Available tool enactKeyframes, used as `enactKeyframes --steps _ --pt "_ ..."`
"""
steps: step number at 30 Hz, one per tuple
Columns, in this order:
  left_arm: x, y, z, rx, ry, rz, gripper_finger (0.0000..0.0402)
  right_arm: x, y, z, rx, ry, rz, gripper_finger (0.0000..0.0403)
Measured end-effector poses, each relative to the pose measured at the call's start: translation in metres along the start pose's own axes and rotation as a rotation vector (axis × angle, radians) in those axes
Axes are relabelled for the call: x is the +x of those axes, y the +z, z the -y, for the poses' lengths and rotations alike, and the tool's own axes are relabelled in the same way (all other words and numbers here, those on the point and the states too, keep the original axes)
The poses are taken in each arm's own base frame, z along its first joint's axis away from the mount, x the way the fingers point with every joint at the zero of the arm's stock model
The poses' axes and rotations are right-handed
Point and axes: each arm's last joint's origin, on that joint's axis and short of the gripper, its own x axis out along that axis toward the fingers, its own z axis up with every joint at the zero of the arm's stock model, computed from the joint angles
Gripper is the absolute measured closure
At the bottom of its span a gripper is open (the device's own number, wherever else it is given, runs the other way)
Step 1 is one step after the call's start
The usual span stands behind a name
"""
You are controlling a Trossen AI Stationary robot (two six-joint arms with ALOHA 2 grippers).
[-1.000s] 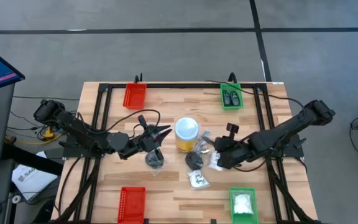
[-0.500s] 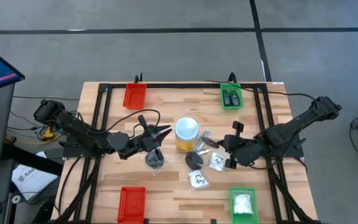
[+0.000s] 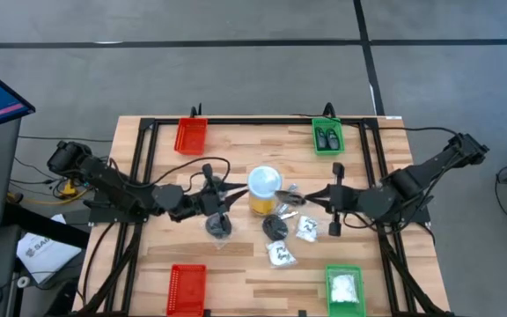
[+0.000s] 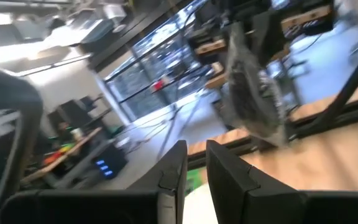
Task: Pick & Place Travel size toiletries
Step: Put the black hairbrush into the top orange bin
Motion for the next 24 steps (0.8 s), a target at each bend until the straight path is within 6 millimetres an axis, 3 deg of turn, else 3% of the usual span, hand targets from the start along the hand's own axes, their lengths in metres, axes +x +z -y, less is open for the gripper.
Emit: enactKeyframes --steps 13,24 --pt "0.026 -0.017 -0.027 -0.331 -0.334 0.162 0.0345 -0.004 0.025 0.002 -0.101 -0.012 0.217 0.0403" --pt "0.033 -0.021 -0.038 -0.439 -0.382 0.188 0.0267 0.016 0.032 -0.001 -0.16 -0.057 0.266 0.0403"
